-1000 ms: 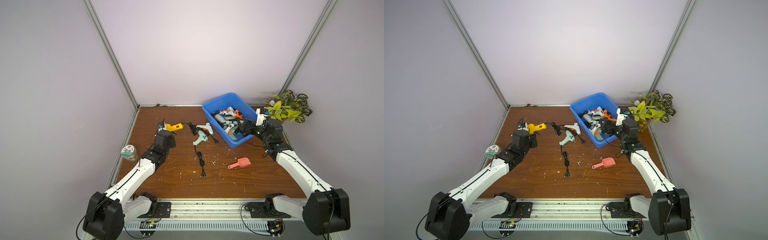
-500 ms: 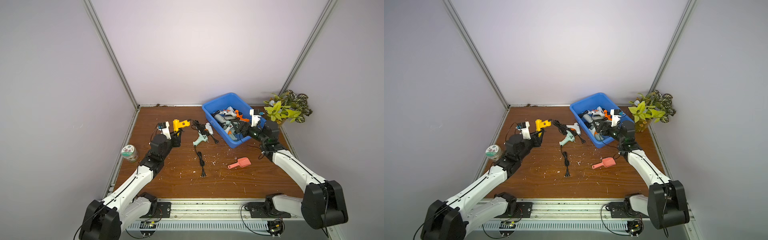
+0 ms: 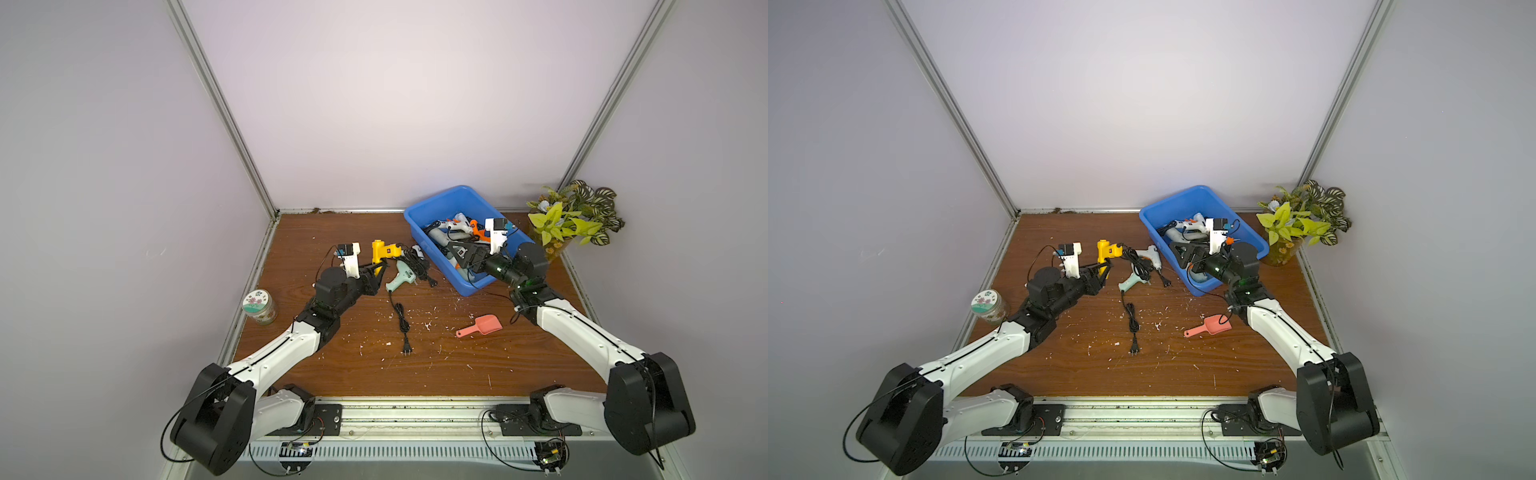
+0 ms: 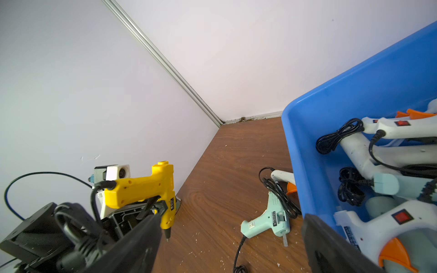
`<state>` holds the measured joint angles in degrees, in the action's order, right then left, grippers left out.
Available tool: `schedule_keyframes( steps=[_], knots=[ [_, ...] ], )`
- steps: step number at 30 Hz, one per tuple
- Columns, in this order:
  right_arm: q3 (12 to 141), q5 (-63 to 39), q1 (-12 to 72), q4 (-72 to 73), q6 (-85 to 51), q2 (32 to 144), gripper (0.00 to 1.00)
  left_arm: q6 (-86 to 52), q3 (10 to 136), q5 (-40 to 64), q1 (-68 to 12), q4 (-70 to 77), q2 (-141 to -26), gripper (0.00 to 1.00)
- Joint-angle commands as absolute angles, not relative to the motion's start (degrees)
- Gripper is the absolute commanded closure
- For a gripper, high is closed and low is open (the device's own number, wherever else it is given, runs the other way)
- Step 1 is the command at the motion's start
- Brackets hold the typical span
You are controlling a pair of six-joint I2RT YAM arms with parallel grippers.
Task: Put the hot melt glue gun into the storage box
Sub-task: Place the hot melt adhesive gun in the storage box.
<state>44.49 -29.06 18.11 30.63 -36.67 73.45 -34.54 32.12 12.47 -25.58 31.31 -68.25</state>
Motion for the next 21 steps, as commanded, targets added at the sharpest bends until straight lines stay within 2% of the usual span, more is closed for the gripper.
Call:
schedule_keyframes(
  steps=[1, 13, 21],
  knots=[
    [47.36, -30.50, 19.65, 34.39, -37.27, 73.64, 0.00, -36.28, 34.44, 16.04, -26.19, 38.78, -69.00, 1.00],
    [52.44, -29.76, 26.55, 32.78, -34.72, 74.78, 0.10, -36.37, 34.51, 17.02, -26.54, 39.77, -70.72, 1.00],
    [58.45, -27.95, 31.01, 25.69, -29.80, 73.99, 0.10, -32.23, 36.85, 11.74, -28.89, 34.82, -72.38, 1.00]
  ],
)
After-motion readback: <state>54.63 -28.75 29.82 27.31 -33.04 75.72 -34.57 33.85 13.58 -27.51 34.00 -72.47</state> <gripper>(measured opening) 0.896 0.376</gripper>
